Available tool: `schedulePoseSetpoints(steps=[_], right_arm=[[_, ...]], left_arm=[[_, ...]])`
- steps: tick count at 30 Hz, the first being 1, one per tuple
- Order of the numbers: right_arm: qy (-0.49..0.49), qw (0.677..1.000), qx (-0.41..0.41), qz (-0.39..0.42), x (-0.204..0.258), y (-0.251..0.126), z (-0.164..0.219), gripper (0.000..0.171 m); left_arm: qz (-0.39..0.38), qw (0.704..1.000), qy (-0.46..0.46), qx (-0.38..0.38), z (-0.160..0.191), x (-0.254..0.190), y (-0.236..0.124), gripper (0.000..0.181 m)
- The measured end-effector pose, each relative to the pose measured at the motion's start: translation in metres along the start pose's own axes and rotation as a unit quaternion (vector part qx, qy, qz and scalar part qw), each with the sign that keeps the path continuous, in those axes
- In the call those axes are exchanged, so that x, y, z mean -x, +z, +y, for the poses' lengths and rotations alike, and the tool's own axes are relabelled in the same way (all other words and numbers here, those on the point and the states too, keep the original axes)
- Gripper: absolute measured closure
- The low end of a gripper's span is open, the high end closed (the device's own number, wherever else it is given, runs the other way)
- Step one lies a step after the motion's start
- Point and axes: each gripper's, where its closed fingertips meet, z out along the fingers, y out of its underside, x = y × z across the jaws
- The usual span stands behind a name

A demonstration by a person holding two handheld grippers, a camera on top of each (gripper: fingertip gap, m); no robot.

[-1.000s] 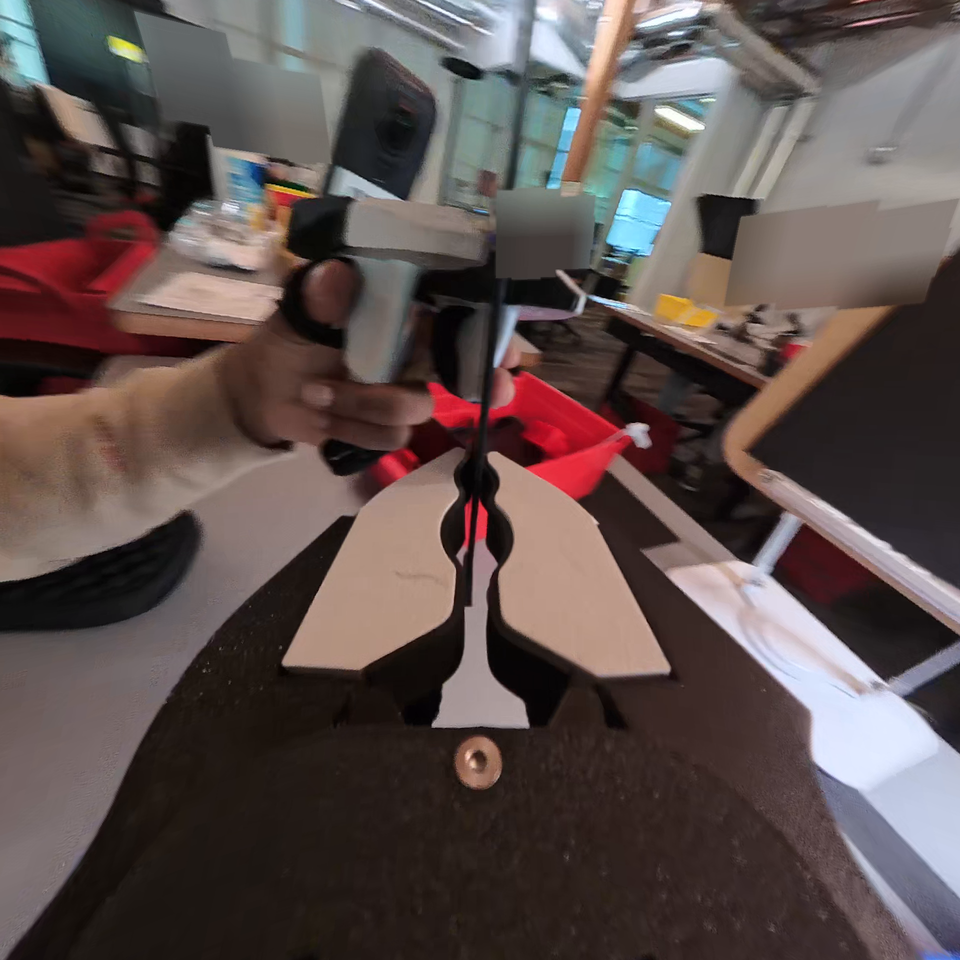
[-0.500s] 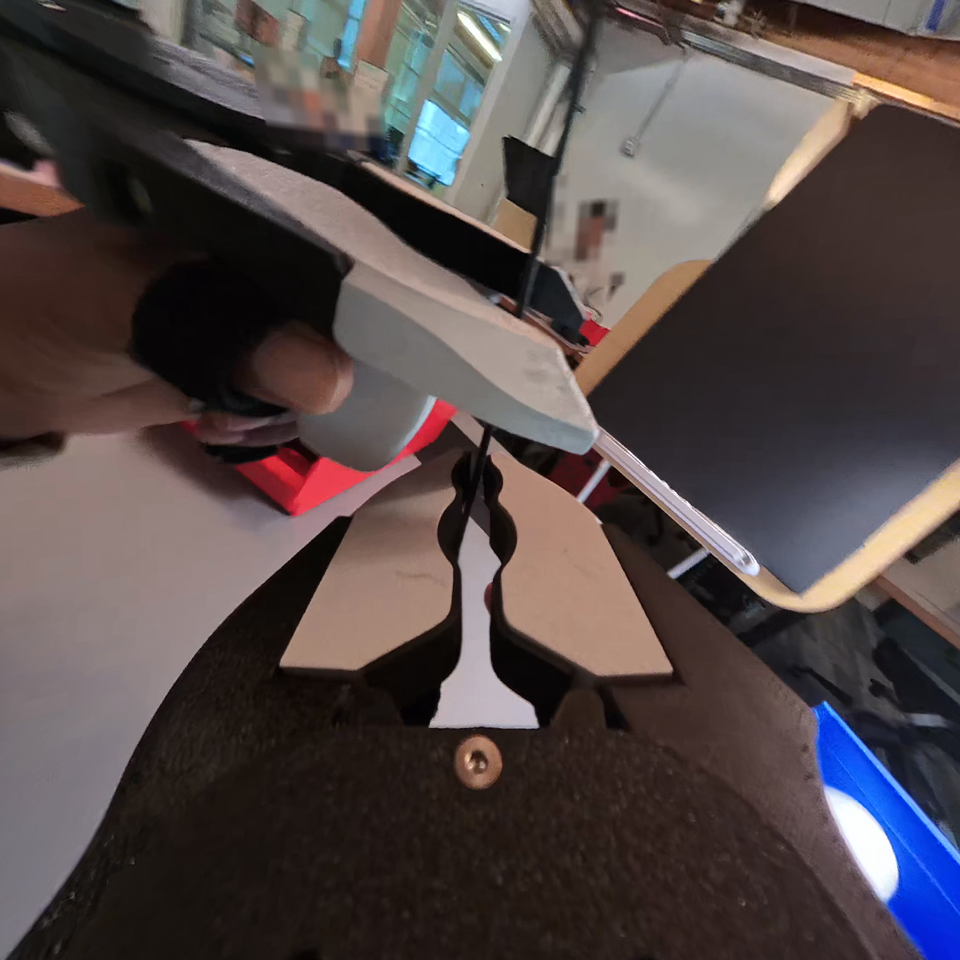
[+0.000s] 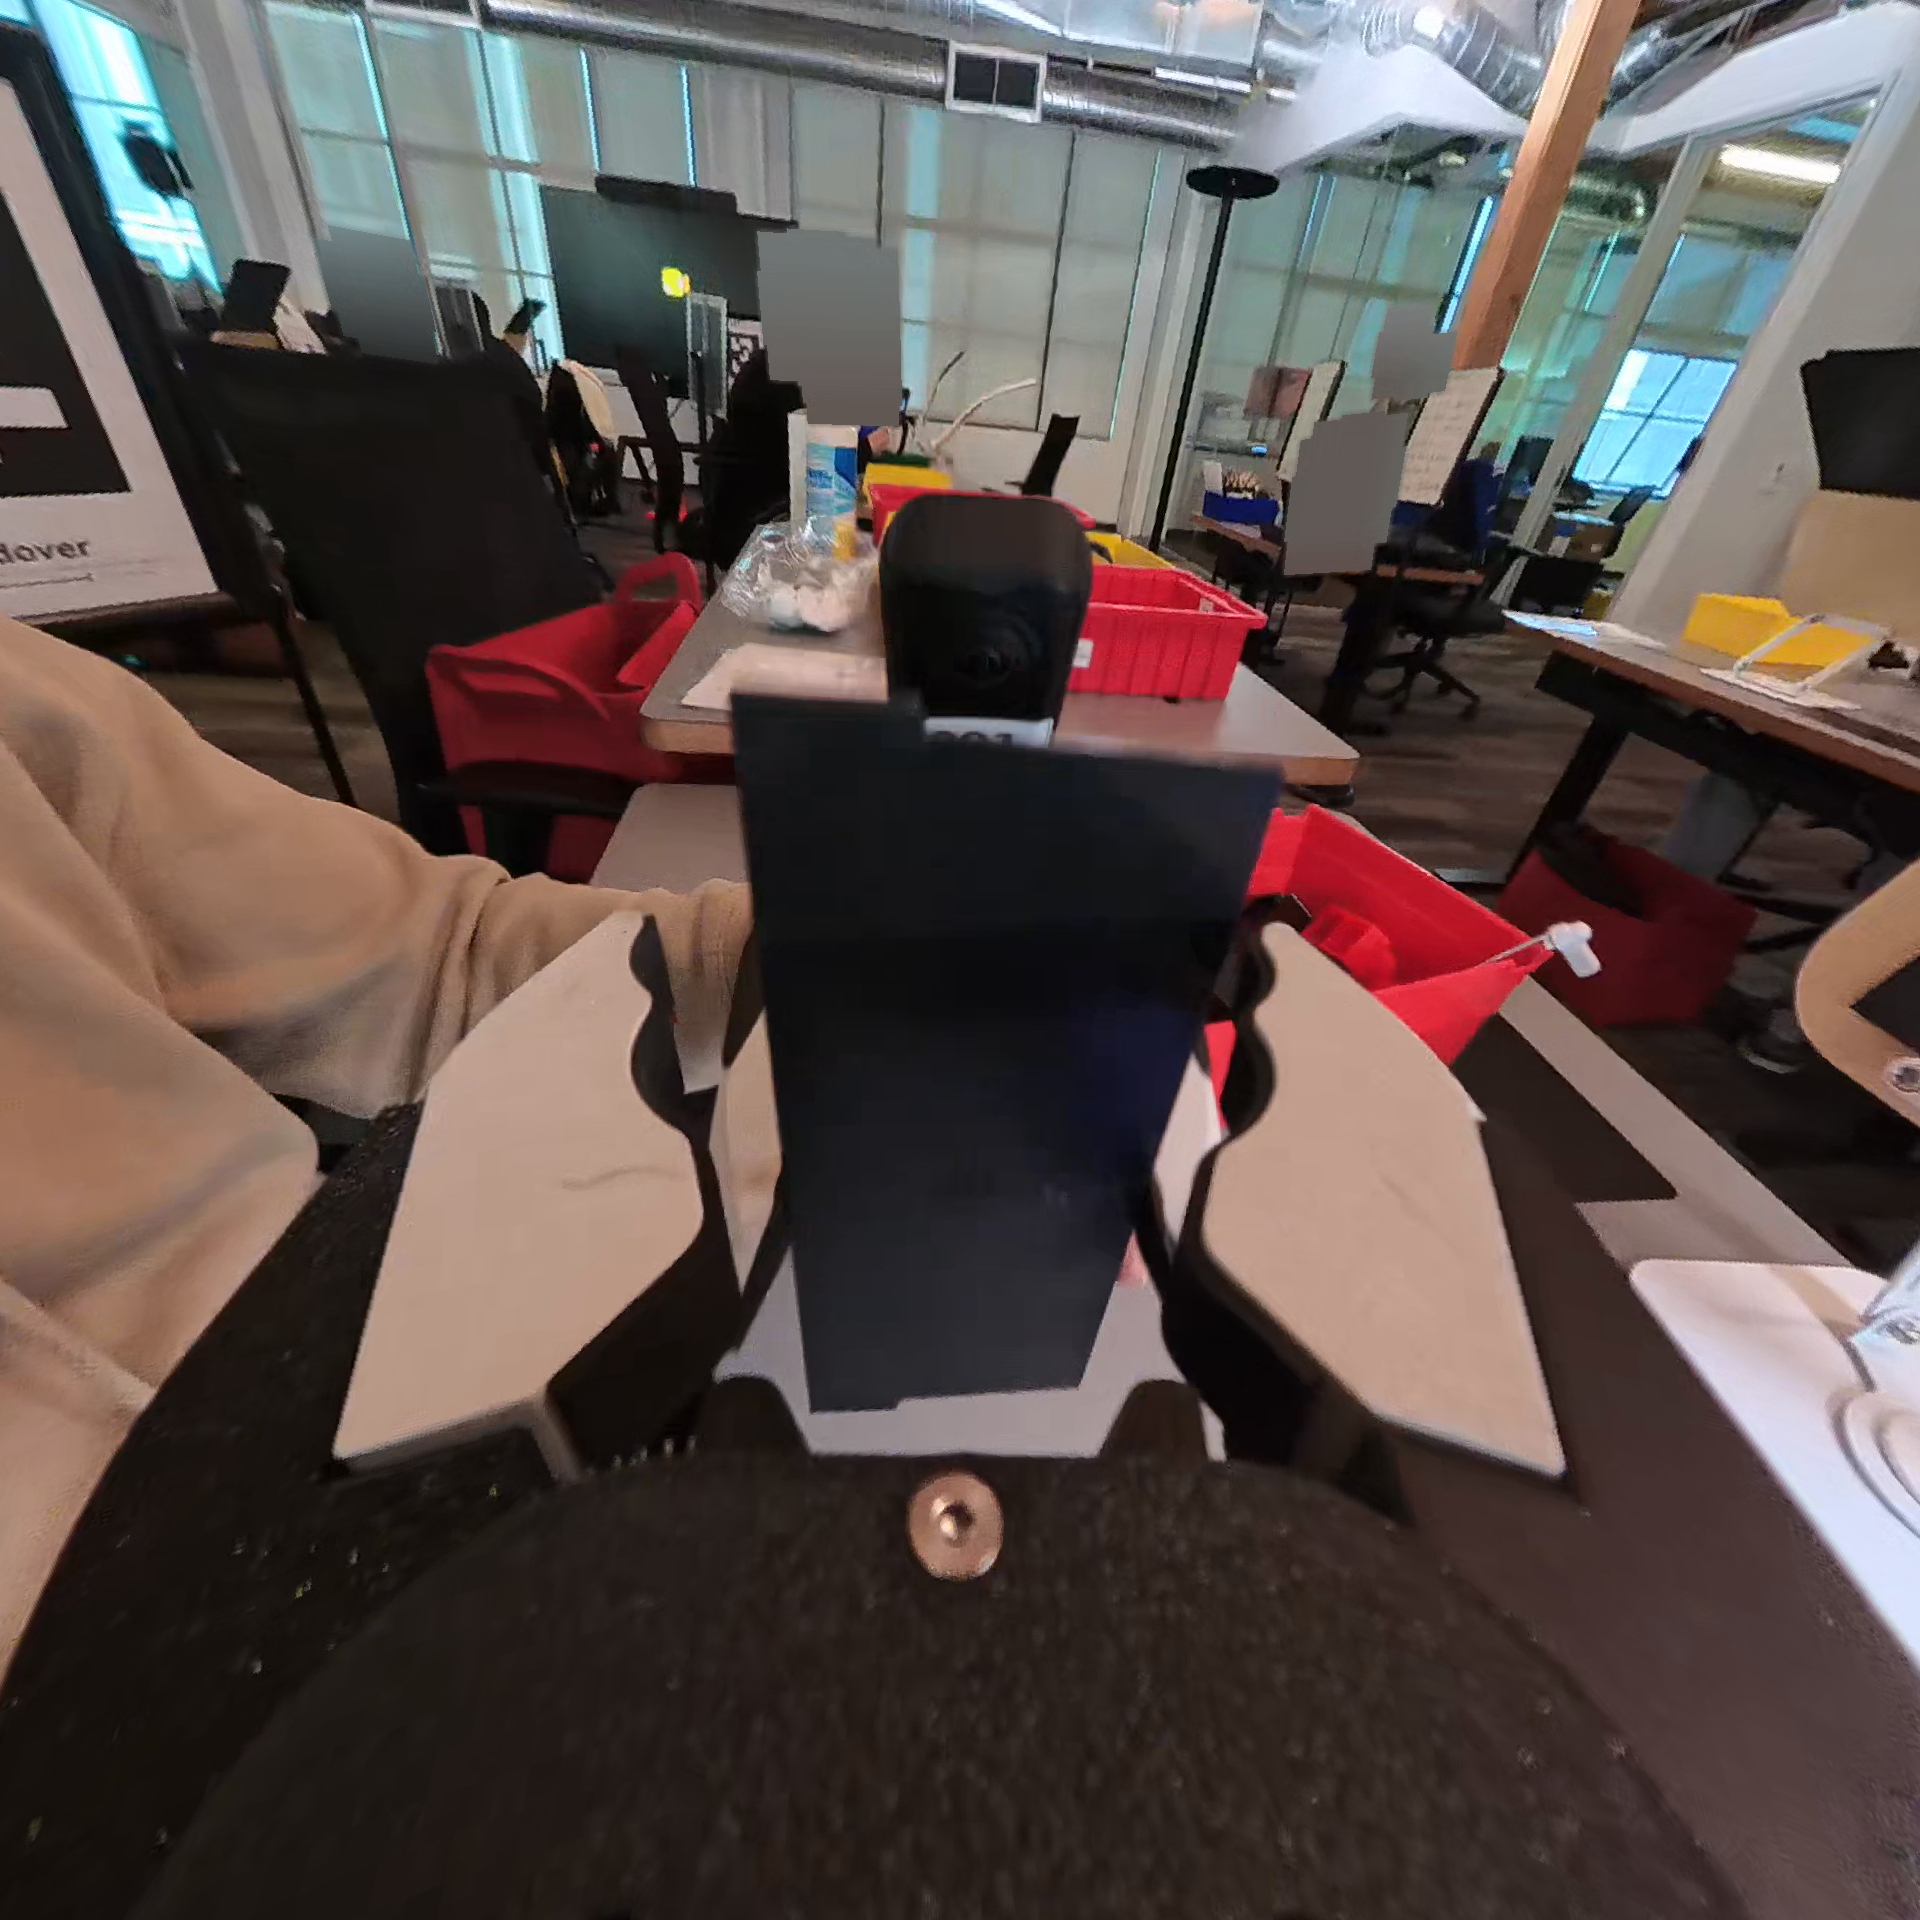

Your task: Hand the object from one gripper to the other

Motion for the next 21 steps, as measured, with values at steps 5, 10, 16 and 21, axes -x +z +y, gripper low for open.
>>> schedulePoseSetpoints(steps=[5,10,16,21], right_arm=[[-0.034,0.998,0.042,0.023,-0.003,0.007,0.014,0.074],[-0.021,0.999,0.022,0.043,-0.017,-0.003,0.01,0.075],[-0.004,0.997,0.064,0.038,-0.025,0.016,0.043,0.074],[-0.009,0.995,0.098,0.003,-0.008,0.037,0.067,0.075]], left_arm=[[-0.003,1.0,0.015,0.018,0.011,0.0,0.008,0.093],[-0.01,0.999,-0.006,-0.049,-0.018,0.006,-0.032,0.09],[-0.061,0.994,-0.003,-0.09,-0.047,0.01,-0.065,0.09],[-0.052,0.998,-0.007,-0.04,-0.034,0.005,-0.045,0.084]])
